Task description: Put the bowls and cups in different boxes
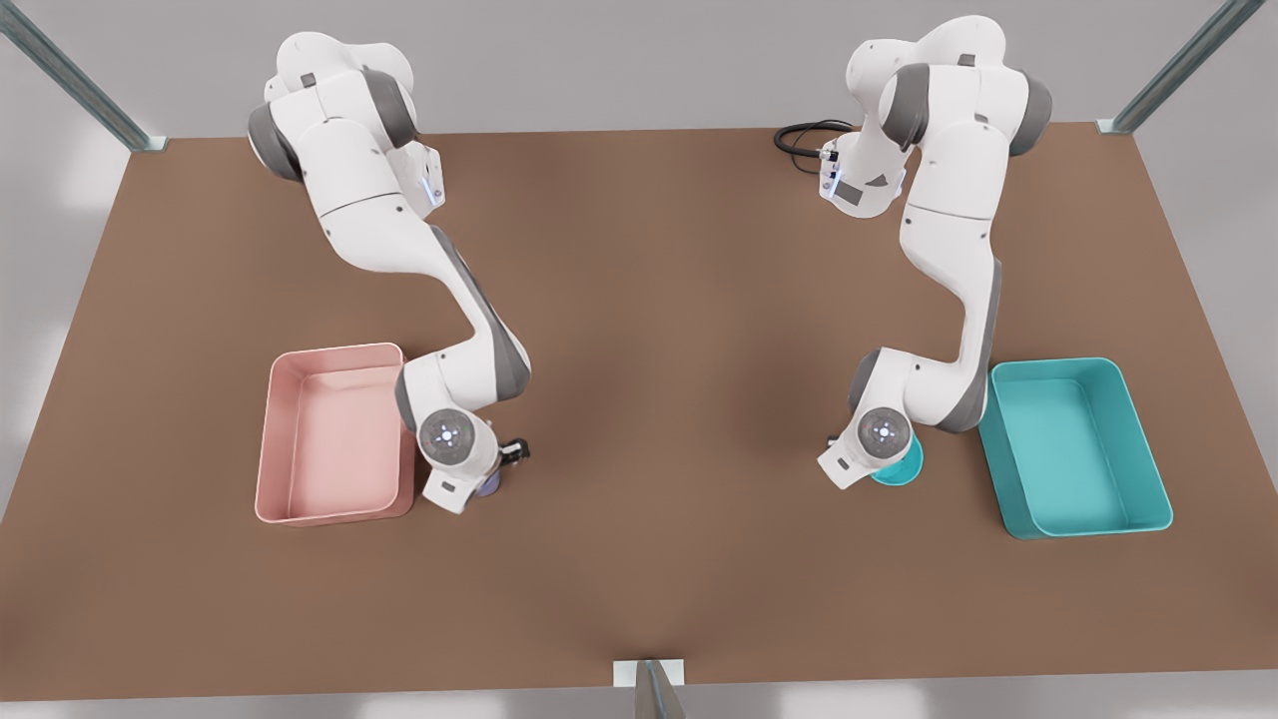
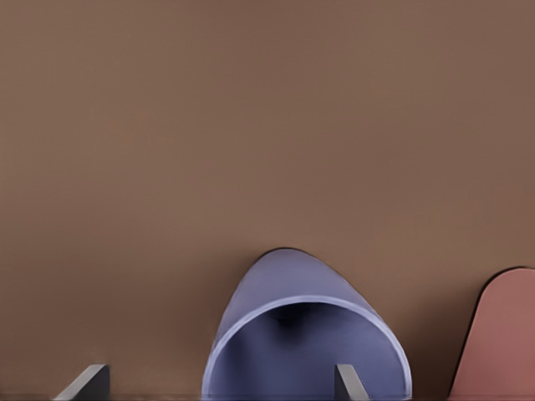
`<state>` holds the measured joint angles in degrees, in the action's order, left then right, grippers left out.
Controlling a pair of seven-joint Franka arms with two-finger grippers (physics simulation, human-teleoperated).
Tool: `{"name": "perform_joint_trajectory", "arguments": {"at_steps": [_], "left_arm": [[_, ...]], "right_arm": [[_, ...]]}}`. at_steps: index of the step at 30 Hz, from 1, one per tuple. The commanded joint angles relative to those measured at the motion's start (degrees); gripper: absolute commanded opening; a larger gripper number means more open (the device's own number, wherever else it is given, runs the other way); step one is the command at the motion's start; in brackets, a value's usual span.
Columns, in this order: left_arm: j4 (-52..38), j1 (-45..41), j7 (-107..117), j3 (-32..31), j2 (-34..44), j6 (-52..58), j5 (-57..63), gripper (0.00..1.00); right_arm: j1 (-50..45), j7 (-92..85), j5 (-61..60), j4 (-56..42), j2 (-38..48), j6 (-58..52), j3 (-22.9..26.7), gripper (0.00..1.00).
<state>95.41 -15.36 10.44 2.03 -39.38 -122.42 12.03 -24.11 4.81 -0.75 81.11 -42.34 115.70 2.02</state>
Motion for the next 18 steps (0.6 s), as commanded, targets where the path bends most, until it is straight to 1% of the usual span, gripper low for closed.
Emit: {"name": "perform_joint_trajectory", "arguments": {"at_steps": [1, 3, 5, 7, 8, 9, 10, 11, 12, 13, 15, 18], "left_arm": [[-0.2, -0.2, 2.2, 0.0, 0.5, -0.1, -0.4, 0.21], [-0.3, -0.4, 5.5, 0.0, 3.7, 1.9, -0.5, 0.21], [-0.3, 0.3, 5.9, 0.8, 10.7, 7.9, -0.5, 0.21], [-0.3, 5.6, 5.9, 2.4, 14.9, 10.1, -0.5, 0.21], [-0.3, 8.4, 5.7, 3.1, 15.4, 10.1, -0.6, 0.21], [-0.3, 9.4, 5.5, 5.1, 15.8, 10.0, -0.5, 0.21], [-0.3, 10.3, 4.3, 6.7, 16.0, 9.5, -0.5, 0.21], [-0.3, 11.0, 2.5, 7.5, 15.9, 9.3, -0.5, 0.21], [-0.2, 11.0, 1.9, 8.7, 15.7, 9.1, -0.5, 0.21], [0.1, 11.7, 1.8, 8.8, 14.6, 8.5, -0.4, 0.21], [0.5, 15.5, 1.7, 9.1, 11.7, 3.3, -0.4, 0.21], [0.6, 20.1, -3.1, 9.1, 8.4, -1.2, -0.5, 0.21]], "right_arm": [[-0.2, 1.1, 0.0, 0.5, 0.1, 0.3, 0.0, 1.0], [-0.2, 1.1, 0.0, 0.4, -0.4, 0.4, 0.0, 1.0], [-0.2, 1.1, 0.1, 0.5, -1.7, 0.8, 0.1, 1.0], [-0.2, 1.1, 0.1, 0.5, -2.8, 1.1, 0.0, 1.0], [-0.2, 1.1, 0.1, 0.5, -3.2, 1.2, 0.0, 1.0], [-0.2, 1.1, 0.1, 0.5, -3.3, 1.4, 0.0, 0.99], [-0.2, 1.1, 0.0, 0.4, -3.3, 1.4, 0.0, 0.76], [-0.2, 0.5, 0.0, 0.4, -3.1, 1.3, 0.0, 0.56], [-0.2, 0.3, 0.0, 0.1, -3.0, 0.9, 0.0, 0.37], [-0.2, 0.4, 0.0, -0.2, -2.9, 0.7, 0.0, 0.22], [-0.2, 1.4, 0.0, -0.3, -2.8, 0.7, -0.1, 0.21], [0.1, 0.2, 0.0, -0.5, -2.5, 0.6, -0.1, 0.21]]}}
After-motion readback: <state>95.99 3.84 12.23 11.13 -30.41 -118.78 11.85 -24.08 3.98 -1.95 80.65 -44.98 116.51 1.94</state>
